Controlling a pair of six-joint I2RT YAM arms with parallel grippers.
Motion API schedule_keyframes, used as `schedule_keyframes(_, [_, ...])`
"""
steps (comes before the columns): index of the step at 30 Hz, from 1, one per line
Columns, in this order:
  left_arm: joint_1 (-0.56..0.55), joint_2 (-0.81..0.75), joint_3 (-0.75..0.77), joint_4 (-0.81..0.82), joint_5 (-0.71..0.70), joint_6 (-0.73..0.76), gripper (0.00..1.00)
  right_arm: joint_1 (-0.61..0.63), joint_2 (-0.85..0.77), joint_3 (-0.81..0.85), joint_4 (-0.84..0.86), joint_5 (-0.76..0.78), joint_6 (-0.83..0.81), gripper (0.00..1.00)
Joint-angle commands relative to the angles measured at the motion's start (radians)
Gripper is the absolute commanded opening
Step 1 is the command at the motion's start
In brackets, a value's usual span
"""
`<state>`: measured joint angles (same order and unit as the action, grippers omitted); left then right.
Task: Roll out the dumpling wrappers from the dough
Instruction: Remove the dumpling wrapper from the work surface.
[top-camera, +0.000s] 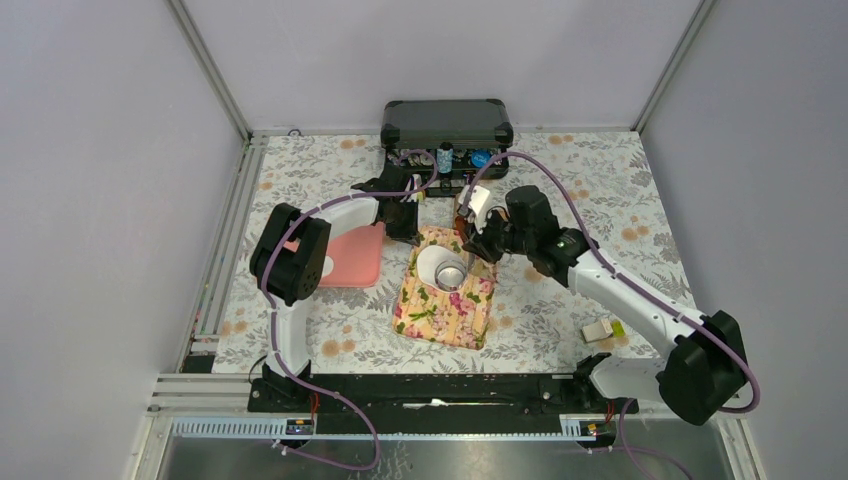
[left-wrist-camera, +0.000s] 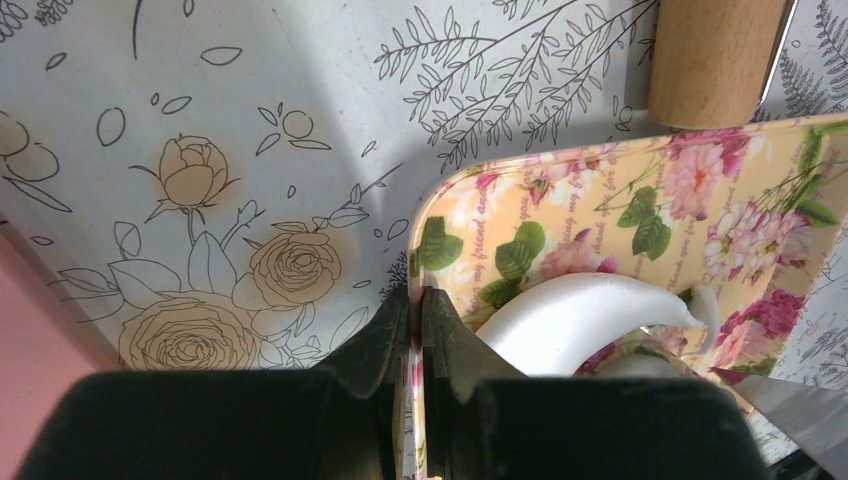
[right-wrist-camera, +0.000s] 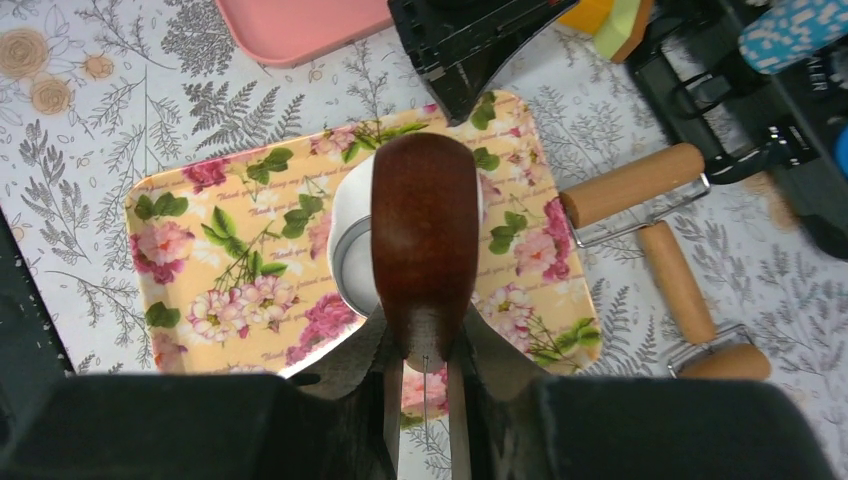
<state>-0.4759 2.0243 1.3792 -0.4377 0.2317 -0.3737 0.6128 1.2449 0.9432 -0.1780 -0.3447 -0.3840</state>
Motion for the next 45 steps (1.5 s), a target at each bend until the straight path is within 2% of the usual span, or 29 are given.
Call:
schedule_keyframes(1, [-0.003, 0.002, -0.026, -0.049, 0.001, 0.033, 0.0, 0.005, 0.024, -0.007, 0.066, -0.061, 0.019, 0.0])
schedule_keyframes(20, [-0.003, -0.001, -0.03, -0.05, 0.008, 0.035, 0.0, 0.005, 0.055, -0.038, 0.082, -0.007, -0.029, 0.0])
schedule_keyframes(32, [-0.003, -0.006, -0.031, -0.053, 0.006, 0.036, 0.0, 0.004, 0.045, -0.059, 0.02, 0.132, -0.124, 0.0])
schedule_keyframes(41, [-0.003, -0.006, -0.03, -0.055, 0.009, 0.036, 0.0, -0.01, 0.135, -0.018, 0.022, 0.231, -0.159, 0.0])
schedule_keyframes(45, [-0.002, -0.008, -0.028, -0.055, 0.013, 0.036, 0.0, -0.01, 0.156, 0.018, 0.032, 0.166, -0.133, 0.0])
